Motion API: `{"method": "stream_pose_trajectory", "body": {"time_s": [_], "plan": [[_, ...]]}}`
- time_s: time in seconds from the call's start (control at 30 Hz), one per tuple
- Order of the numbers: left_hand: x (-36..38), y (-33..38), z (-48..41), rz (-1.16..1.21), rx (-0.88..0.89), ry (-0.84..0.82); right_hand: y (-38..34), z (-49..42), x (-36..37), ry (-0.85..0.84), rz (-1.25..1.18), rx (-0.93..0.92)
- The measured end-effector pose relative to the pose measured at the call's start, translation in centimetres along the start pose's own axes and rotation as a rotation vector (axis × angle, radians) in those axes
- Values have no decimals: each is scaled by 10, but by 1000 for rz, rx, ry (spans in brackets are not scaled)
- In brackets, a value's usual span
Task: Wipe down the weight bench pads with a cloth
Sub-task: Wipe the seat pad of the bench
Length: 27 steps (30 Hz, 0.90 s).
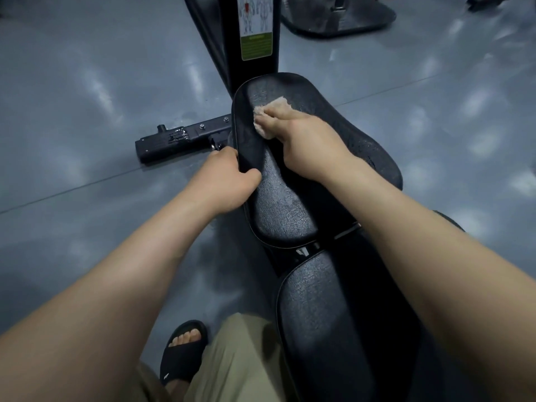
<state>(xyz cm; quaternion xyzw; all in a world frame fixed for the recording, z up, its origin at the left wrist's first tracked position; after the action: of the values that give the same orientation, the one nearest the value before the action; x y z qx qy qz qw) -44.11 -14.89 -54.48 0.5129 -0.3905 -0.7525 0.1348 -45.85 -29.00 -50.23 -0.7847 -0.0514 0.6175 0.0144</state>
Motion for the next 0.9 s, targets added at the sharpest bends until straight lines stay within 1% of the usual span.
{"method": "stream_pose_trajectory", "body": {"time_s": [0.07, 0.2, 0.27, 0.37, 0.43, 0.5, 0.6, 0.67, 0.8, 0.83, 0.9], "plan": [[0, 1, 0, -40, -11, 9, 16, -10, 1, -54, 16, 60], [-1, 2, 1, -52, -28, 44, 53, -4, -5, -74, 17, 166], [0, 2, 1, -48, -26, 45, 66, 14, -8, -50, 27, 188], [2, -1, 0, -54, -21, 30, 82, 52, -12, 19, -25, 218], [4, -3, 0, -63, -19, 24, 99, 75, -13, 41, -38, 296], [5, -3, 2, -80, -17, 31, 109, 83, -13, 51, -3, 366], [6, 0, 7, -93, -11, 37, 100, 72, -12, 41, 45, 419], [6, 1, 9, -96, -11, 49, 78, 57, -11, 44, 8, 383], [6, 4, 10, -105, -1, 67, 13, 40, -4, 25, 21, 129], [7, 5, 10, -101, 6, 68, 6, 43, 0, 25, 29, 88], [6, 8, 11, -96, 17, 73, 7, 50, 1, 23, 10, 68]]}}
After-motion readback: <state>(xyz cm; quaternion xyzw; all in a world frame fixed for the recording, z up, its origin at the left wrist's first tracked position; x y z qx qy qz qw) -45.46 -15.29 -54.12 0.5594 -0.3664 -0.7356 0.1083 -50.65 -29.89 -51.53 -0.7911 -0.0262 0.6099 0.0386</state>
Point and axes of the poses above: each hand's wrist, its own z-axis away from the middle knuckle, its own x-axis out of the palm, y = z × x, the point moved 9 cm from there along -z, towards the middle knuckle, and after that the axes turned 6 degrees about z, right-handed, at the moved point
